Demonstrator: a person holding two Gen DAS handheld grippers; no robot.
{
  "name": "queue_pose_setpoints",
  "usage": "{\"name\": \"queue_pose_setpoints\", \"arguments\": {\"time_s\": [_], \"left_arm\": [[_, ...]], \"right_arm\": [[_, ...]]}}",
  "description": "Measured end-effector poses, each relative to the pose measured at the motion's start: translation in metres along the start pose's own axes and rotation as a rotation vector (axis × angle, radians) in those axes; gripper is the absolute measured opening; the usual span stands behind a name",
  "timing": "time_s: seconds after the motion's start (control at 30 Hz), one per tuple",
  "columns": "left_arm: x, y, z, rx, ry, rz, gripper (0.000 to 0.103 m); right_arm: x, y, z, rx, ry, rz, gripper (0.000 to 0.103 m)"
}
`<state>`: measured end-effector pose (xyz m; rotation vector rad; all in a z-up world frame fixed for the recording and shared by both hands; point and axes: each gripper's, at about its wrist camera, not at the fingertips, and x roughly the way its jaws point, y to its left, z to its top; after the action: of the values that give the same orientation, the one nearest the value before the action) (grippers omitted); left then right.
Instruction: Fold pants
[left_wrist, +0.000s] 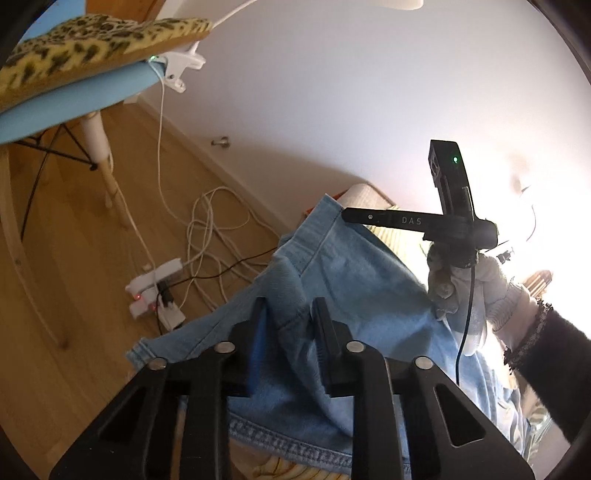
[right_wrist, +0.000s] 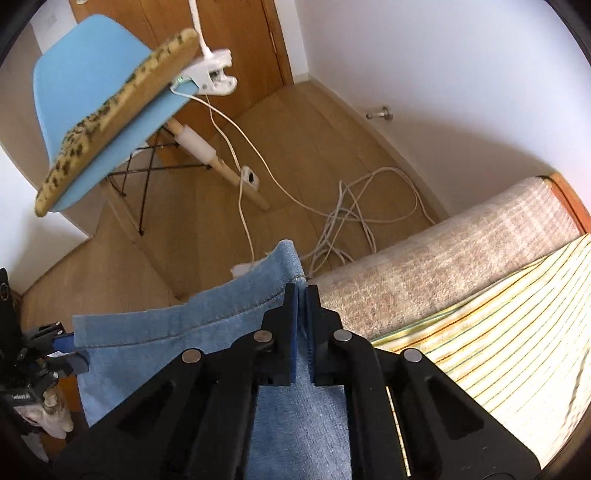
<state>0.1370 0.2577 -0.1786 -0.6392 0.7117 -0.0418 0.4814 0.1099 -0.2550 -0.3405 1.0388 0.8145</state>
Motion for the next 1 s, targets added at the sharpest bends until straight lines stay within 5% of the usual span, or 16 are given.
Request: {"name": "queue_pose_setpoints", "arguments": {"time_s": [0.2, 0.3, 0.4, 0.47, 0.53, 1.0], "left_arm": [[0.002, 0.003, -0.005, -0.001, -0.002, -0.027, 0.018], [0.000, 0.002, -0.007, 0.001, -0.005, -0.034, 0.018], [-0.004, 0.000, -0.007, 0.009, -0.011, -0.040, 0.018], [-0.007, -0.001, -0.006, 0.016, -0.015, -0.045, 0.018], [-0.010, 0.000, -0.005, 0.017, -0.018, -0.053, 0.017], [-0.044, 0.018, 0.009, -0.056, -0.061, -0.120, 0.016]], "right_arm": [[0.009, 0.002, 0.006, -0.007, 0.059, -0.005, 0.006], [0.021, 0.000, 0.006, 0.008, 0.093, -0.023, 0.034], [0.025, 0.005, 0.008, -0.018, 0.072, -0.033, 0.039], [0.025, 0.008, 0.008, -0.028, 0.075, -0.007, 0.034], [0.021, 0.013, 0.008, -0.049, 0.078, -0.027, 0.009], [-0.041, 0.045, 0.038, -0.076, -0.081, -0.061, 0.005]]}}
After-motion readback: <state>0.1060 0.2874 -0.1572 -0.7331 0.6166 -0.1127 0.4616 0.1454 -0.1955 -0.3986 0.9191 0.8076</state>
